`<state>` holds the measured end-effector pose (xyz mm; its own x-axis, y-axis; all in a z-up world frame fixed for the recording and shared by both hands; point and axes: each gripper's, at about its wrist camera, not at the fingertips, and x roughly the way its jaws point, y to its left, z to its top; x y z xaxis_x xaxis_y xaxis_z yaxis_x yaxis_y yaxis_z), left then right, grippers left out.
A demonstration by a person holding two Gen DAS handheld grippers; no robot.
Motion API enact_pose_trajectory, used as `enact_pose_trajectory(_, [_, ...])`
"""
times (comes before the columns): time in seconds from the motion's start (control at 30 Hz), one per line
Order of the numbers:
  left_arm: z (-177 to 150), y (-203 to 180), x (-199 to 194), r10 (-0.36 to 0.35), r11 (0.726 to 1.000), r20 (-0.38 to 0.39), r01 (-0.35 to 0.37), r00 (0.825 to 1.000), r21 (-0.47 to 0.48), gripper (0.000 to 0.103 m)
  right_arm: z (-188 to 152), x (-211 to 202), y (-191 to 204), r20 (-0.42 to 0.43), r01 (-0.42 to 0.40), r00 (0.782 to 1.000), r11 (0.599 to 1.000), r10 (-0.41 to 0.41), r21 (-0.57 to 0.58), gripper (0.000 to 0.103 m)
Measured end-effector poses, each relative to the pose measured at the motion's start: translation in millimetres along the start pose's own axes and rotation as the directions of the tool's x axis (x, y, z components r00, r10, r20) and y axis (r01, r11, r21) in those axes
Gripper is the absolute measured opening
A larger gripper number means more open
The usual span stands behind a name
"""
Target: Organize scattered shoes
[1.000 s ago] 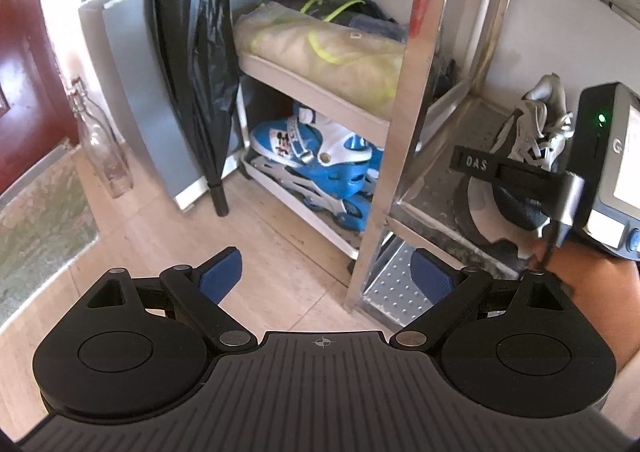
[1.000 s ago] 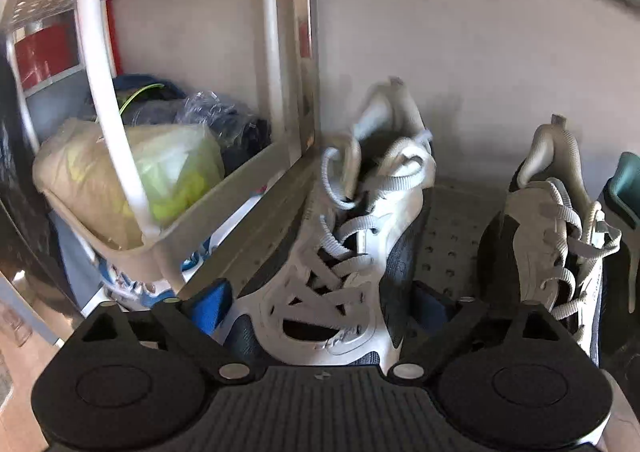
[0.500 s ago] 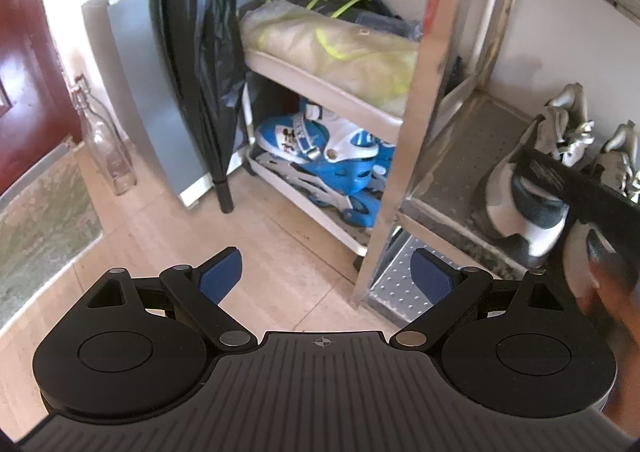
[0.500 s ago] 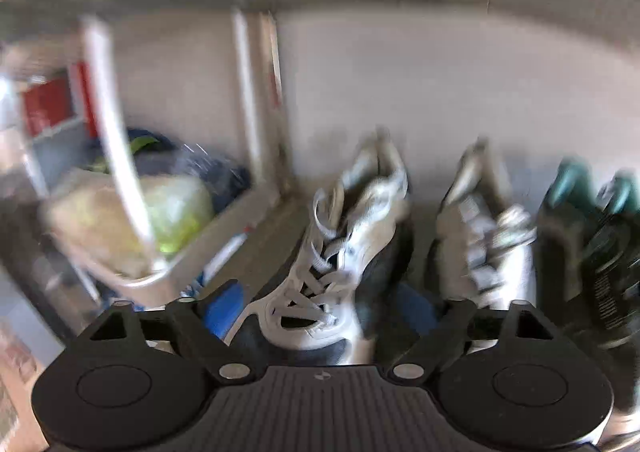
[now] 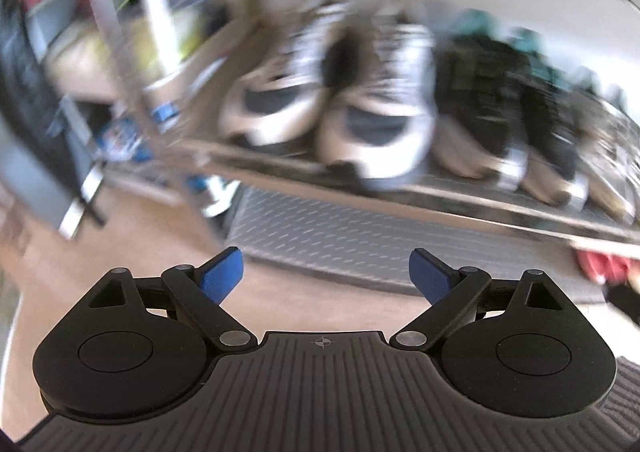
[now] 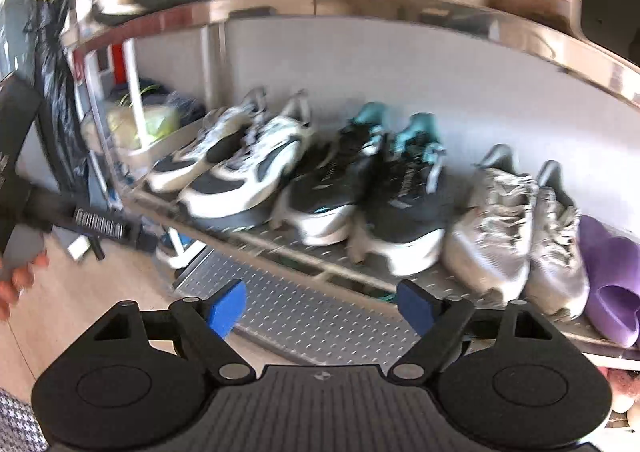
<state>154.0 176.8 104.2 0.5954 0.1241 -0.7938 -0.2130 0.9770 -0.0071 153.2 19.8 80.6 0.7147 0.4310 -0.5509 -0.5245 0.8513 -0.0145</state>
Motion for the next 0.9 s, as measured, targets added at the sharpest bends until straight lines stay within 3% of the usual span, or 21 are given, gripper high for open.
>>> enact_pose_trajectory(0.07, [-2.0,-27.6,6.1,-0.007,0.998,0.015,0.006,1.000,0.066,0.094,4.3,17.0,-8.0,0.038,-0.012,0.999,1.000,0.013,-0.015,0.083])
enact_pose_trajectory(0.13, [-1.2,-41.9,15.3,0.006,0.996,0.017,-0.008,1.000,0.094,0.093,5.7,37.3,-9.5,0.046,-0.011,0.999,0.999,0.014,-0.047,0.068])
enact_pose_trajectory(0.2, [0.8,-48.2,23.4,0.005,0.995,0.009,-0.006,1.000,0.097,0.088,7.8,60.3,-14.0,-0.035,0.003,0.999,1.000,-0.004,-0.028,0.055])
enact_pose_trajectory(0.27, [7.0,-45.8,31.5,-0.011,0.997,-0.005,0.012,1.000,0.072,0.088,11.6,77.4,-29.0,-0.124,-0.001,0.992,0.995,0.014,0.104,0.055])
enact_pose_trajectory(0.37, [11.6,-44.3,37.7,0.013,0.998,-0.015,-0.012,1.000,0.054,0.088,12.5,84.2,-63.2,-0.136,-0.026,0.987,0.916,0.087,0.401,0.066])
enact_pose_trajectory(0.4, [10.9,-46.3,37.8,0.020,0.998,-0.016,-0.019,1.000,0.053,0.088,12.2,84.9,-72.6,-0.132,-0.021,0.987,0.879,0.095,0.476,0.071])
enact_pose_trajectory(0.5, [11.4,-51.9,40.6,0.036,0.998,-0.002,-0.036,0.999,0.058,0.088,8.7,92.2,-97.0,-0.099,-0.022,0.988,0.743,0.119,0.668,0.071])
enact_pose_trajectory(0.67, [25.5,-53.8,45.2,-0.042,0.999,0.039,0.043,0.998,-0.013,0.084,6.7,109.4,-103.7,-0.064,-0.044,0.988,0.650,0.141,0.759,0.069])
enact_pose_trajectory(0.8, [37.6,-45.9,57.5,-0.121,0.975,0.040,0.126,0.992,-0.185,0.079,3.0,120.6,-106.3,-0.075,-0.027,0.986,0.588,0.149,0.808,0.068])
enact_pose_trajectory(0.9, [40.3,-44.5,66.0,-0.143,0.957,0.035,0.147,0.989,-0.249,0.073,1.4,125.7,-109.2,-0.070,-0.038,0.982,0.556,0.173,0.831,0.069])
